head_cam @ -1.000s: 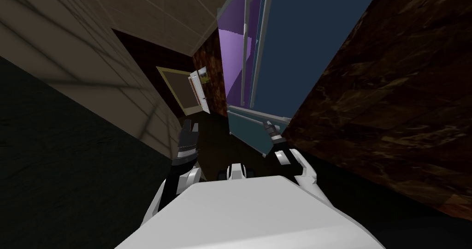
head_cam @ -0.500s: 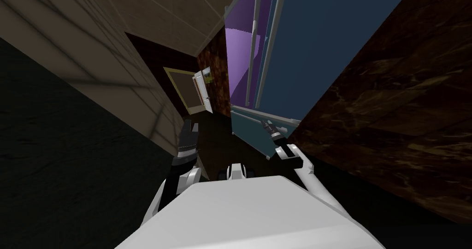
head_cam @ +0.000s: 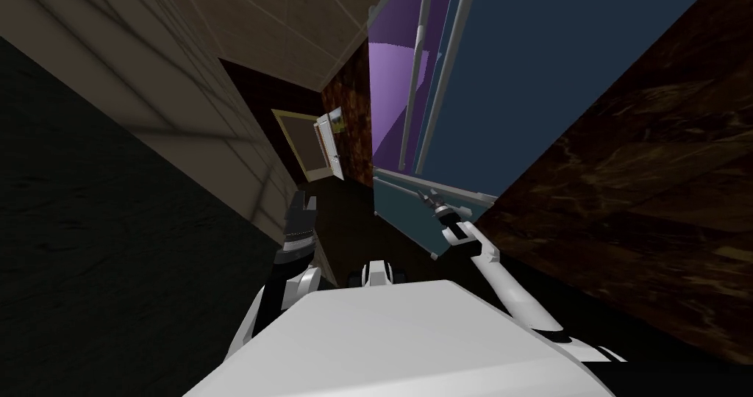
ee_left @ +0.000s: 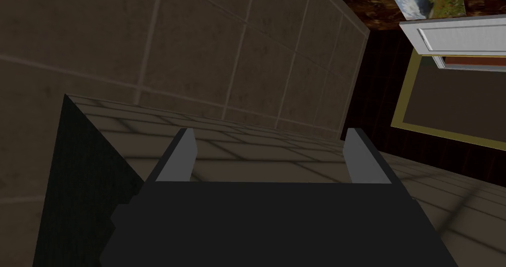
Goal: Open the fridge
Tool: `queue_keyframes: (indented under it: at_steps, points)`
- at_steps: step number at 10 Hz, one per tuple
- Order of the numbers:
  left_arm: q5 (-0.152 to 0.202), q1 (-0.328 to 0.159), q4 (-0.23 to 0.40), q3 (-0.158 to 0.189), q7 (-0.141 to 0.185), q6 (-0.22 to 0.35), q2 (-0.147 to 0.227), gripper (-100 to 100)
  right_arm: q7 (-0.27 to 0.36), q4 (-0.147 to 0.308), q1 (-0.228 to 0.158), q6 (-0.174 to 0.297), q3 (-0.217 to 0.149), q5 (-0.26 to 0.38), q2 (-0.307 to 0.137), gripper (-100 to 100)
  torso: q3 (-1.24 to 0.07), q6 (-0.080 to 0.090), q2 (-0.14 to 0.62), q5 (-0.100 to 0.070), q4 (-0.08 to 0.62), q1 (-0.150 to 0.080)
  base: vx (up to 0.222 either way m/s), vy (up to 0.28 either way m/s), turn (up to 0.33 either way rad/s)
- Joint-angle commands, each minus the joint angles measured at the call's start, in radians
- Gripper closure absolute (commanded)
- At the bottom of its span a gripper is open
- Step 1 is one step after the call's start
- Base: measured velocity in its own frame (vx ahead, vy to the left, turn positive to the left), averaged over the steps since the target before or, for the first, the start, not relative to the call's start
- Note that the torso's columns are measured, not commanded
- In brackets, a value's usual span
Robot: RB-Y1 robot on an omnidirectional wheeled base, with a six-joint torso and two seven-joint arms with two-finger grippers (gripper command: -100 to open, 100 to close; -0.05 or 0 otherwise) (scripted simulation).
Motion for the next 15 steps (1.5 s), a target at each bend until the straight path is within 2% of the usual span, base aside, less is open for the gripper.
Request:
queue_keyframes:
  at_steps: [1,2,3,9,14,15]
  points:
    - [0.0,0.0,0.0,0.0,0.0,0.0,0.0,0,0.042,0.061,-0.036,0.029,-0.002,0.034,-0.045,-100,0.0,0.0,0.0,0.0,0.0,0.001,0.034,0.055,0.026]
    - [0.0,0.0,0.0,0.0,0.0,0.0,0.0,0,0.066,0.095,-0.06,0.043,-0.004,0.055,-0.074,-100,0.001,0.001,0.001,0.0,0.0,-0.001,0.025,0.052,0.062]
    - [0.0,0.0,0.0,0.0,0.0,0.0,0.0,0,0.066,0.099,-0.06,0.043,-0.004,0.055,-0.074,-100,0.001,0.0,0.001,-0.001,0.0,-0.002,0.025,0.036,0.037]
    - [0.0,0.0,0.0,0.0,0.0,0.0,0.0,0,0.201,0.314,-0.196,0.122,-0.012,0.169,-0.233,-100,0.0,0.0,0.0,0.0,0.0,0.0,0.049,0.062,0.089]
    - [0.0,0.0,0.0,0.0,0.0,0.0,0.0,0,0.291,0.456,-0.286,0.174,-0.018,0.245,-0.337,-100,0.001,0.0,0.001,0.0,0.0,-0.001,0.044,0.055,0.068]
    - [0.0,0.0,0.0,0.0,0.0,0.0,0.0,0,0.3,0.468,-0.294,0.179,-0.019,0.253,-0.347,-100,0.001,0.0,0.001,-0.001,0.0,-0.003,0.013,-0.014,0.042]
